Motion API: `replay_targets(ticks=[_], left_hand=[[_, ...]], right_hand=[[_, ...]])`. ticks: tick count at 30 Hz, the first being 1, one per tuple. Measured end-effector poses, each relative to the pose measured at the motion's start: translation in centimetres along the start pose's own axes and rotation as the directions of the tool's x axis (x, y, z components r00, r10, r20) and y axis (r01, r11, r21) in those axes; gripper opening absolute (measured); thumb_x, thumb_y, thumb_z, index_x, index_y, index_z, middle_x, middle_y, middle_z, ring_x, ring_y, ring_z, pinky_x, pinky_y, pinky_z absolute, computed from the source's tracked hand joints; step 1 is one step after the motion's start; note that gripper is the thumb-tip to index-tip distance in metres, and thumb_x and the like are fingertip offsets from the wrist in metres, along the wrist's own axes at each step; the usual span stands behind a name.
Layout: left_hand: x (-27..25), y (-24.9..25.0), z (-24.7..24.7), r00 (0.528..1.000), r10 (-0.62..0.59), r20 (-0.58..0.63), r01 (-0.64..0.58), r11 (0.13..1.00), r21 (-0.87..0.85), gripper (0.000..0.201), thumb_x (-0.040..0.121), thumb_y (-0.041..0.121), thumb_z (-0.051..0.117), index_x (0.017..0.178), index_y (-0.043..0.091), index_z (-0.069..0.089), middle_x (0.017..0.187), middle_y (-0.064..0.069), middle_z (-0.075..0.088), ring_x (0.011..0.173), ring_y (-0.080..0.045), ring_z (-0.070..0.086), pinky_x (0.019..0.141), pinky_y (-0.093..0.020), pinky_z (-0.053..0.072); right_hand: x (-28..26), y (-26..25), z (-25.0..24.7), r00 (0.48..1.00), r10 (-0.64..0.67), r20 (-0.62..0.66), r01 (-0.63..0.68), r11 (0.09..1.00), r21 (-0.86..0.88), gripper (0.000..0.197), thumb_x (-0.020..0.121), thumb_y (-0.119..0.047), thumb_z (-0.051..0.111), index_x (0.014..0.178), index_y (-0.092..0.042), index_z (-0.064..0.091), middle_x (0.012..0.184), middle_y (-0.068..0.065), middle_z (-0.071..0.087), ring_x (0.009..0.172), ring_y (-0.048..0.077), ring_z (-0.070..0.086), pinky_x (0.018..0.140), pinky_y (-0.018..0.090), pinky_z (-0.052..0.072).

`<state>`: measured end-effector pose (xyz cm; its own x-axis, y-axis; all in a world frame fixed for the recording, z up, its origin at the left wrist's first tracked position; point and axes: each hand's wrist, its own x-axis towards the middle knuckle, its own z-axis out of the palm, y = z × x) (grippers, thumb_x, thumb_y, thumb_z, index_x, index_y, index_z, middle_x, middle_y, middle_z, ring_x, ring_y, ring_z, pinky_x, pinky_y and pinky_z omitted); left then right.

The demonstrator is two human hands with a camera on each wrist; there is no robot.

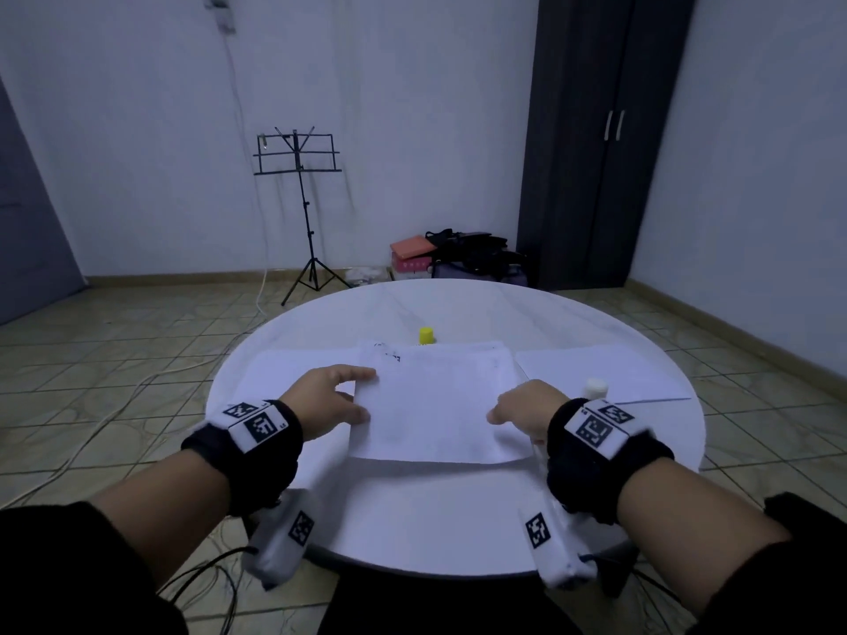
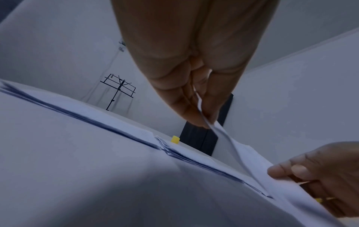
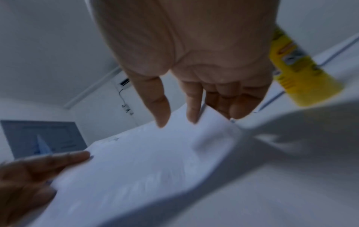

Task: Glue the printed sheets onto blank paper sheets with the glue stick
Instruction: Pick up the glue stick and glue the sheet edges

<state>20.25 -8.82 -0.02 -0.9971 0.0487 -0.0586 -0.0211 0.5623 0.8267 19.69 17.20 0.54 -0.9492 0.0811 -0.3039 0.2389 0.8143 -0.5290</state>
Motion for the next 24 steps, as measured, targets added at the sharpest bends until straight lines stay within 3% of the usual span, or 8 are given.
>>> replay_targets(ticks=[2, 5, 8, 10, 13, 15, 19, 24], left_hand=[[2.0, 0.3, 0.1, 1.0, 0.005, -0.022, -0.005, 1.0, 0.01, 0.047, 0.077, -0.006, 0.069, 0.117, 0.018, 0.063, 0.111, -0.009, 0.068, 0.092, -0.018, 0.064, 0.074, -0.016, 0.047], [5.3, 1.0, 0.6, 1.0, -0.014, -0.024, 0.015, 0.999, 0.046, 0.04, 0.077, -0.005, 0.068, 0.113, 0.014, 0.065, 0.113, -0.003, 0.065, 0.084, -0.018, 0.065, 0.075, -0.02, 0.054], [8.4, 1.9, 1.2, 0.999, -0.045, 0.031, 0.036, 0.966, 0.254, 0.052, 0.08, 0.007, 0.071, 0.129, 0.012, 0.056, 0.121, -0.004, 0.06, 0.1, -0.019, 0.062, 0.082, -0.018, 0.048], [10.1, 2.4, 1.6, 0.995, -0.056, 0.085, 0.012, 0.895, 0.445, 0.062, 0.08, 0.019, 0.074, 0.136, 0.014, 0.049, 0.135, -0.003, 0.052, 0.121, -0.019, 0.052, 0.094, -0.019, 0.037], [12.3, 2.5, 2.5, 0.974, -0.155, 0.163, 0.024, 0.792, 0.61, 0.082, 0.076, 0.036, 0.076, 0.145, 0.017, 0.035, 0.147, -0.002, 0.039, 0.134, -0.021, 0.039, 0.107, -0.028, 0.034], [13.3, 2.6, 2.9, 0.958, -0.206, 0.198, 0.021, 0.742, 0.67, 0.089, 0.071, 0.045, 0.078, 0.144, 0.017, 0.036, 0.145, -0.001, 0.041, 0.132, -0.022, 0.041, 0.108, -0.034, 0.036], [14.0, 2.7, 3.9, 0.942, -0.248, 0.227, -0.001, 0.673, 0.74, 0.092, 0.061, 0.051, 0.083, 0.135, 0.012, 0.047, 0.132, -0.004, 0.055, 0.12, -0.023, 0.054, 0.101, -0.035, 0.044], [14.6, 2.3, 4.4, 0.934, -0.262, 0.244, -0.022, 0.638, 0.77, 0.055, 0.055, 0.047, 0.085, 0.095, 0.013, 0.068, 0.09, -0.003, 0.069, 0.091, -0.023, 0.067, 0.084, -0.035, 0.055]], right_hand=[[1.6, -0.9, -0.1, 0.999, -0.018, -0.04, 0.016, 0.998, -0.067, 0.015, 0.091, -0.022, 0.056, 0.088, -0.008, 0.053, 0.082, 0.001, 0.045, 0.09, 0.018, 0.045, 0.055, 0.02, 0.033], [3.9, -1.7, -0.2, 0.996, 0.023, -0.088, -0.033, 0.992, -0.118, 0.031, 0.093, -0.013, 0.048, 0.066, -0.01, 0.035, 0.081, 0.002, 0.04, 0.091, 0.019, 0.042, 0.062, 0.02, 0.034], [6.2, -2.4, -0.6, 0.993, 0.029, -0.117, -0.038, 0.996, -0.076, 0.018, 0.085, -0.013, 0.06, 0.099, -0.002, 0.057, 0.096, 0.009, 0.054, 0.098, 0.023, 0.051, 0.079, 0.027, 0.043], [7.4, -2.9, -0.9, 0.992, 0.063, -0.108, -0.073, 0.993, -0.093, 0.055, 0.08, -0.017, 0.068, 0.129, -0.002, 0.049, 0.128, 0.014, 0.051, 0.117, 0.028, 0.052, 0.094, 0.031, 0.044], [9.0, -3.7, -1.2, 0.99, 0.133, -0.045, -0.14, 0.966, -0.218, 0.076, 0.078, -0.028, 0.073, 0.14, -0.006, 0.036, 0.144, 0.01, 0.032, 0.127, 0.028, 0.045, 0.105, 0.037, 0.04], [9.9, -4.0, -1.3, 0.991, 0.134, -0.025, -0.135, 0.934, -0.331, 0.073, 0.07, -0.034, 0.078, 0.132, -0.01, 0.046, 0.137, 0.008, 0.039, 0.12, 0.03, 0.051, 0.1, 0.041, 0.044], [10.8, -3.7, -1.4, 0.997, 0.081, 0.013, -0.063, 0.855, -0.514, 0.037, 0.056, -0.04, 0.082, 0.077, -0.022, 0.057, 0.113, 0.003, 0.055, 0.095, 0.027, 0.061, 0.082, 0.032, 0.051], [11.4, -2.3, -1.6, 0.999, 0.03, 0.039, -0.004, 0.84, -0.542, 0.06, 0.067, -0.036, 0.078, 0.123, -0.025, 0.059, 0.124, -0.002, 0.06, 0.11, 0.026, 0.059, 0.076, 0.028, 0.044]])
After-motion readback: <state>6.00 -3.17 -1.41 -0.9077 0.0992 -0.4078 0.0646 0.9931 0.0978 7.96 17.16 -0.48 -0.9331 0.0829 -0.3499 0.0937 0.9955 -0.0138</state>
